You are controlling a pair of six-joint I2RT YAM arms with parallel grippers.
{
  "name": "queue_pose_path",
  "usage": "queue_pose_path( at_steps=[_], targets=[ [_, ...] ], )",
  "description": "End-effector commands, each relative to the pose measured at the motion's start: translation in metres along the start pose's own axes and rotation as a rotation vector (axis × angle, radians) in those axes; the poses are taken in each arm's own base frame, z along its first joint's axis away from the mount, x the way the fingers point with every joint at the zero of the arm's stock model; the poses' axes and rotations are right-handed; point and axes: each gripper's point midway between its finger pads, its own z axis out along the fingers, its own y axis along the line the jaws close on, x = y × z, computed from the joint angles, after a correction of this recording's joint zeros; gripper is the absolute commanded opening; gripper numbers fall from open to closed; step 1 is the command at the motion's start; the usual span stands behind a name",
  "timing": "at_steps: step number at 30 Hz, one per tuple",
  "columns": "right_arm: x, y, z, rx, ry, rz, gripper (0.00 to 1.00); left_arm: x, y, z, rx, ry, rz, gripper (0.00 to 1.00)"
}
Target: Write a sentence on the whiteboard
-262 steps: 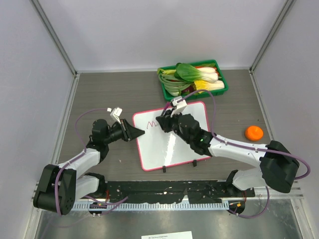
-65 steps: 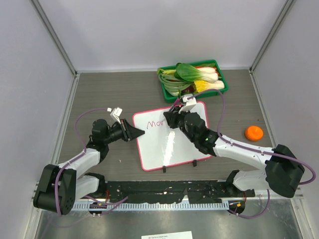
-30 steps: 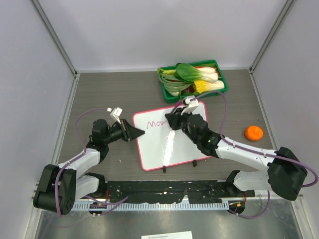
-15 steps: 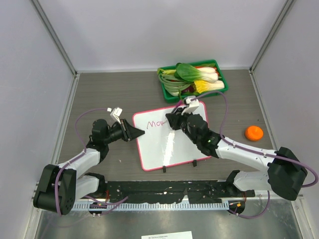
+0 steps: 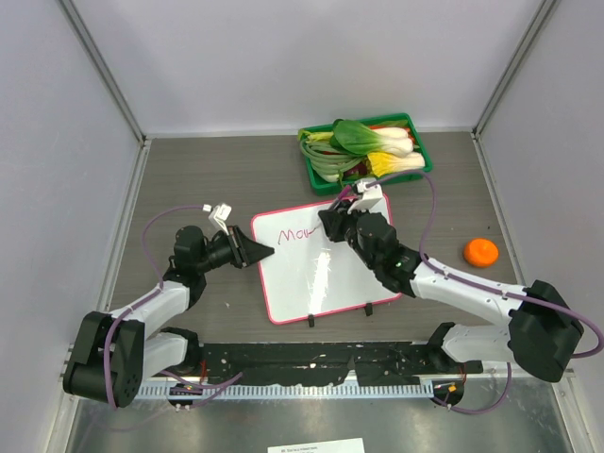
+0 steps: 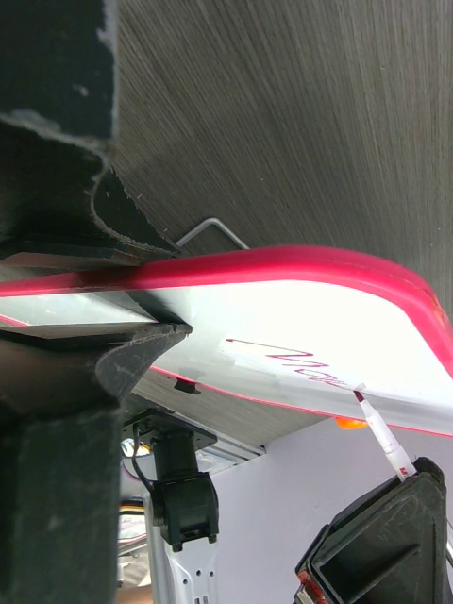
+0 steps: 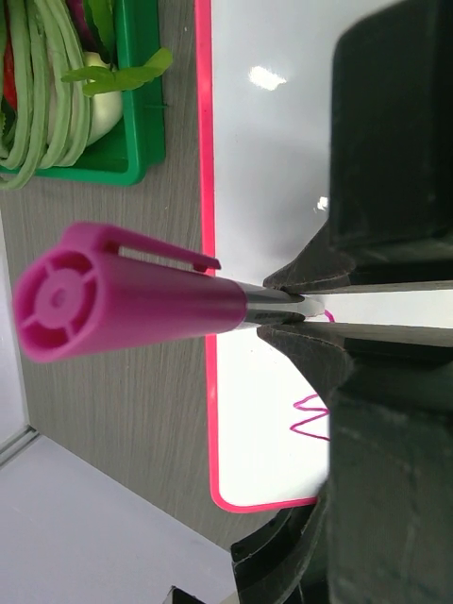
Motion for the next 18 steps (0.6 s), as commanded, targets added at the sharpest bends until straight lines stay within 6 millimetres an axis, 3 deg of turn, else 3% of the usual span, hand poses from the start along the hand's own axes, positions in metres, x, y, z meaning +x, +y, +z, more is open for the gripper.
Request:
queue_pose_path(
  at_steps=[1,7,18],
  targets=[
    [-0.022,-0.005,0.005,0.047,-0.051,-0.003,0.01,0.007,0.024,-0.001,-0.089,-0.001,0.067,0.0],
    [-0.021,0.007,0.009,-0.002,-0.035,0.013,0.01,0.008,0.024,-0.001,-0.09,0.0,0.068,0.0],
    [0.009,0.005,0.005,-0.027,0.056,0.029,0.0,0.007,0.024,-0.002,-0.089,-0.001,0.07,0.0]
  ],
)
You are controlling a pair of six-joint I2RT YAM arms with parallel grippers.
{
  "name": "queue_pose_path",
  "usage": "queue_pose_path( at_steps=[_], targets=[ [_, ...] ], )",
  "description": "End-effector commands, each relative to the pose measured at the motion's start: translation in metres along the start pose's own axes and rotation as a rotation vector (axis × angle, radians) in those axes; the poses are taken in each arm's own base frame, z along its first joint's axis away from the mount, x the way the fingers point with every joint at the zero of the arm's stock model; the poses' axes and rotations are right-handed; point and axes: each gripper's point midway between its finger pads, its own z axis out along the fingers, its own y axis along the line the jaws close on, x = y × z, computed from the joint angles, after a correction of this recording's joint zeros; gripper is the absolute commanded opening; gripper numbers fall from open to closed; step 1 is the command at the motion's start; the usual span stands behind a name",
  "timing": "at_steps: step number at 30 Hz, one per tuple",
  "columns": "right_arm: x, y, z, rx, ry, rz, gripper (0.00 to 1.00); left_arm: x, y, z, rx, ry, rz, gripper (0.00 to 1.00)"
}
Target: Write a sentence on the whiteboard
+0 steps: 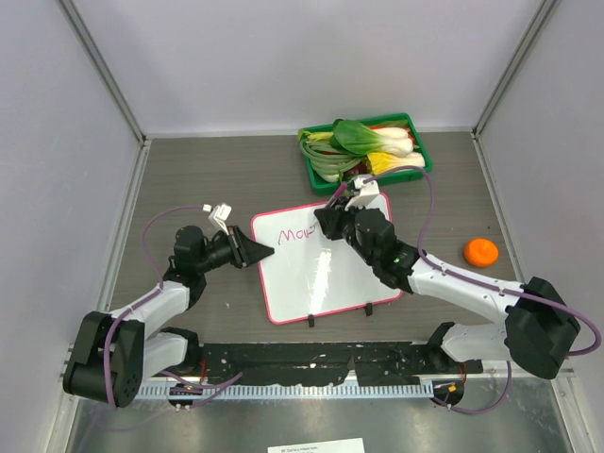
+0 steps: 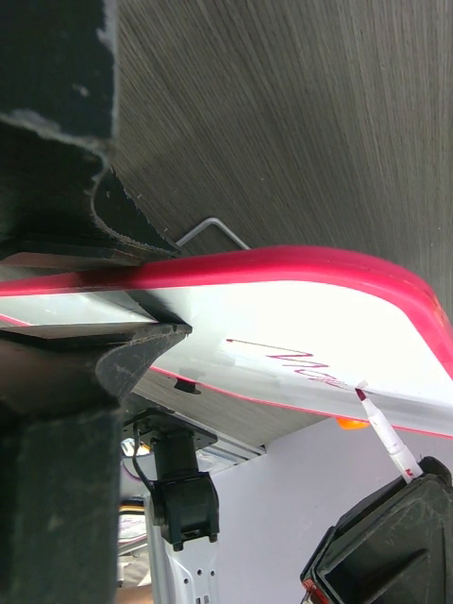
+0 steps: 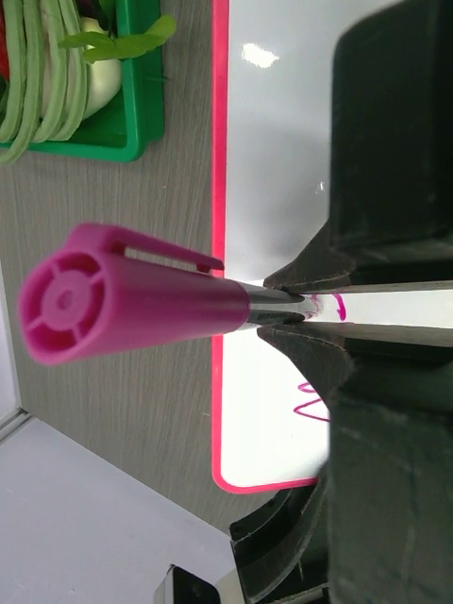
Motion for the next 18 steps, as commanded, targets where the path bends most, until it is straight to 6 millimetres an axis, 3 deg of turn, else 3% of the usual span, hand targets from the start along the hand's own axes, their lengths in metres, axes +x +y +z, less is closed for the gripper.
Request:
queue_pose_path(
  at_steps=[1,9,18],
  targets=[
    [0.014,-0.005,-0.002,0.005,0.043,0.009,0.01,0.008,0.024,-0.001,-0.09,-0.001,0.07,0.0],
    [0.029,-0.012,-0.01,0.008,0.082,0.014,0.0,0.007,0.024,-0.002,-0.091,-0.003,0.071,0.0],
    [0.021,-0.02,-0.016,0.043,0.05,0.011,0.01,0.007,0.024,-0.001,-0.091,-0.002,0.068,0.0]
  ],
)
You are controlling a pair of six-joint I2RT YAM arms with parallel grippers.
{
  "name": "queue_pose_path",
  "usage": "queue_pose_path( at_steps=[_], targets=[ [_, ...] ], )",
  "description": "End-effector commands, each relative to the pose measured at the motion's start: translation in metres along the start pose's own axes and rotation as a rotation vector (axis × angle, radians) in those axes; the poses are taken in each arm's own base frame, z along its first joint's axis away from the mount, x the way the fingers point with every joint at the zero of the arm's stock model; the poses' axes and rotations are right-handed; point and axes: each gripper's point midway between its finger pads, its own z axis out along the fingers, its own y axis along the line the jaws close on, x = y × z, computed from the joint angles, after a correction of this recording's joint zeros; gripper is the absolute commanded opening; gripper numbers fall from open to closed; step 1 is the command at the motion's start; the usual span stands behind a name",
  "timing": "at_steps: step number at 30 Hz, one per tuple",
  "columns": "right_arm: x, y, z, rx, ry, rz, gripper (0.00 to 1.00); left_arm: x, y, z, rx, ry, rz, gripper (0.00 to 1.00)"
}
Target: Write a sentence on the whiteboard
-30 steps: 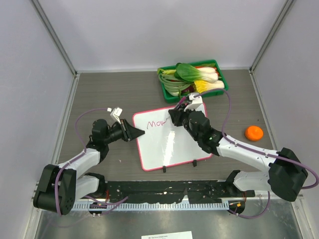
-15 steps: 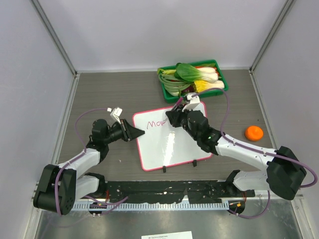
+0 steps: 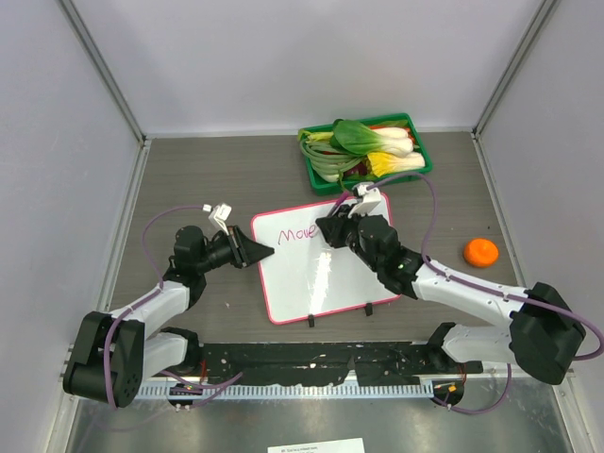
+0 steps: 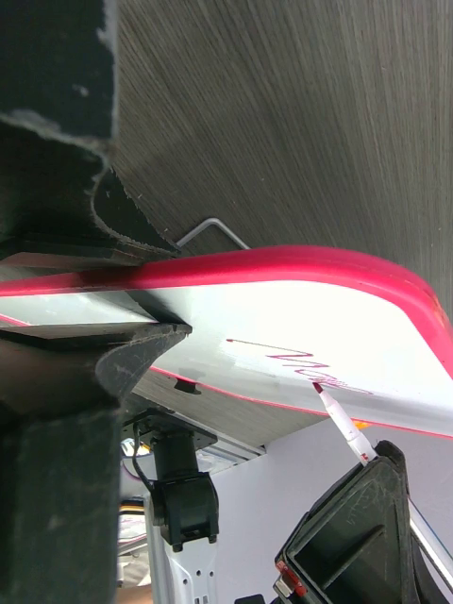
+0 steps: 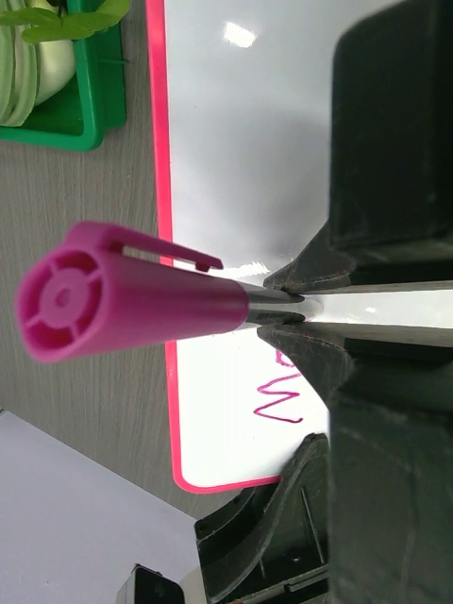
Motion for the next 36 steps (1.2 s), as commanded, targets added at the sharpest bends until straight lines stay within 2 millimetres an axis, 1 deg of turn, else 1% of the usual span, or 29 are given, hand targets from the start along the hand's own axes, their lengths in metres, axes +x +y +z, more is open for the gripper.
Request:
queue_pose_path(
  at_steps=[1,9,12,18,22,26,27,28,30,32,36],
  targets=[
    [0.0,-0.018,-0.005,0.074,-0.007,-0.027,0.01,0.007,0.024,-0.001,-0.09,-0.002,0.071,0.0],
    [-0.01,-0.02,-0.004,0.1,-0.041,-0.032,0.01,0.007,0.024,-0.001,-0.09,-0.003,0.072,0.0],
    [-0.017,-0.017,-0.004,0.098,-0.056,-0.028,0.01,0.007,0.024,-0.001,-0.089,-0.004,0.073,0.0],
    [-0.024,-0.015,-0.006,0.094,-0.076,-0.025,0.0,0.008,0.024,-0.001,-0.089,-0.002,0.071,0.0],
    [-0.03,-0.009,-0.009,0.065,-0.092,-0.02,0.01,0.007,0.024,-0.001,-0.09,-0.003,0.072,0.0],
    [-0.038,0.006,-0.016,-0.015,-0.116,-0.007,0.01,0.007,0.024,-0.001,-0.09,-0.003,0.073,0.0],
    [-0.041,0.007,-0.02,-0.028,-0.129,-0.004,0.01,0.007,0.024,-0.001,-0.09,-0.005,0.073,0.0],
    [-0.049,0.012,-0.024,-0.046,-0.151,0.004,0.01,0.007,0.024,-0.001,-0.09,-0.006,0.074,0.0],
    [-0.056,0.015,-0.03,-0.068,-0.175,0.007,0.01,0.007,0.024,-0.001,-0.09,-0.006,0.073,0.0],
    [-0.062,0.017,-0.034,-0.075,-0.19,0.001,0.01,0.007,0.023,-0.001,-0.086,-0.001,0.072,0.0],
    [-0.066,0.012,-0.037,-0.054,-0.195,-0.015,0.01,0.007,0.024,-0.001,-0.091,-0.007,0.073,0.0]
  ],
)
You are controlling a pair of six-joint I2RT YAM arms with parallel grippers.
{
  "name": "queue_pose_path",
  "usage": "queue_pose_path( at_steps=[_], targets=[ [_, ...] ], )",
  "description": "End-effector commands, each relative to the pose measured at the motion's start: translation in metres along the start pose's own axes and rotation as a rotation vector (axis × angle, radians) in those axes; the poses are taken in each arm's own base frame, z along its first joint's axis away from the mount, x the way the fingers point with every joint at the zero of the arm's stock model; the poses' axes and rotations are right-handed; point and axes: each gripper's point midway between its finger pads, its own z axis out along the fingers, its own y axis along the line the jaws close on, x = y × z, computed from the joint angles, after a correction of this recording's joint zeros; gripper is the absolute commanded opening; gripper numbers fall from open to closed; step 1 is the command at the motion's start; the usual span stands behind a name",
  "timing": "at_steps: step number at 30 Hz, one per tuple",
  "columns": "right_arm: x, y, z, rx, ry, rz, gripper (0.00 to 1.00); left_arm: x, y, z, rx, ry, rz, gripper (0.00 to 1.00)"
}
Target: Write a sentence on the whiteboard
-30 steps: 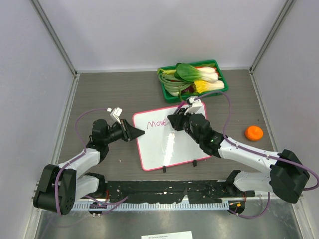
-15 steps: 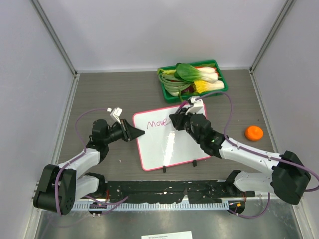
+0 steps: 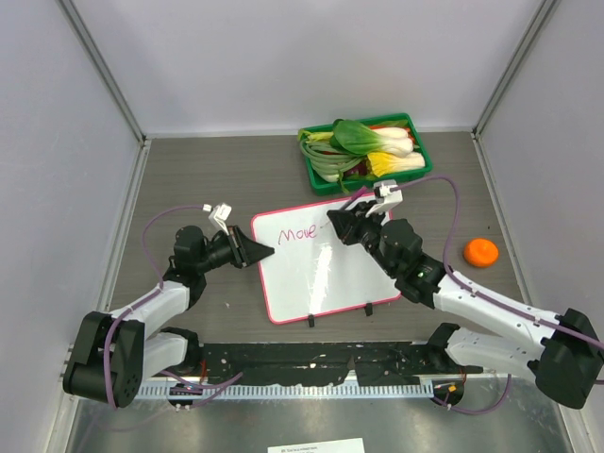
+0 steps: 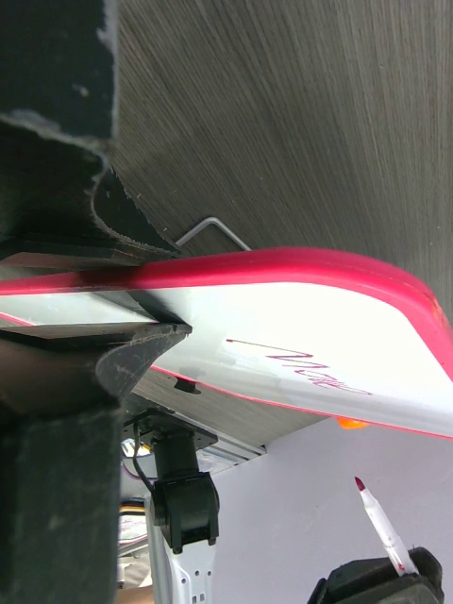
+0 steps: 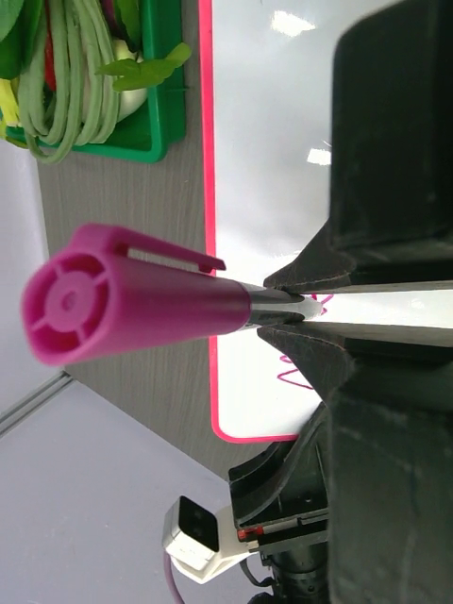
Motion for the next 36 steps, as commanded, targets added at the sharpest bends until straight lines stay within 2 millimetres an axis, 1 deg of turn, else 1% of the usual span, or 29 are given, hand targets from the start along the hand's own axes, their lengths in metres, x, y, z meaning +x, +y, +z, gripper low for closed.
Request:
queue_pose_path(
  at_steps=[1,9,15,18,24,30,35,36],
  targets=[
    [-0.021,0.003,-0.002,-0.014,-0.061,-0.014,0.01,0.007,0.024,-0.001,-0.094,-0.005,0.068,0.0],
    [-0.015,-0.005,-0.004,-0.003,-0.047,-0.016,0.01,0.008,0.025,-0.001,-0.094,-0.003,0.068,0.0],
    [-0.018,-0.014,-0.003,0.017,-0.053,-0.028,0.01,0.008,0.024,0.0,-0.09,0.0,0.069,0.0],
    [-0.023,-0.013,0.001,0.023,-0.059,-0.039,0.01,0.008,0.025,0.0,-0.092,-0.002,0.068,0.0],
    [-0.023,-0.014,0.008,0.035,-0.061,-0.051,0.0,0.008,0.024,0.0,-0.09,0.0,0.069,0.0],
    [-0.019,-0.017,0.017,0.055,-0.053,-0.061,0.01,0.008,0.025,0.0,-0.093,-0.001,0.067,0.0],
    [-0.028,-0.014,0.02,0.054,-0.08,-0.058,0.01,0.009,0.025,0.0,-0.091,0.001,0.066,0.0],
    [-0.027,-0.015,0.02,0.056,-0.078,-0.062,0.01,0.009,0.026,0.0,-0.093,0.002,0.063,0.0]
  ],
)
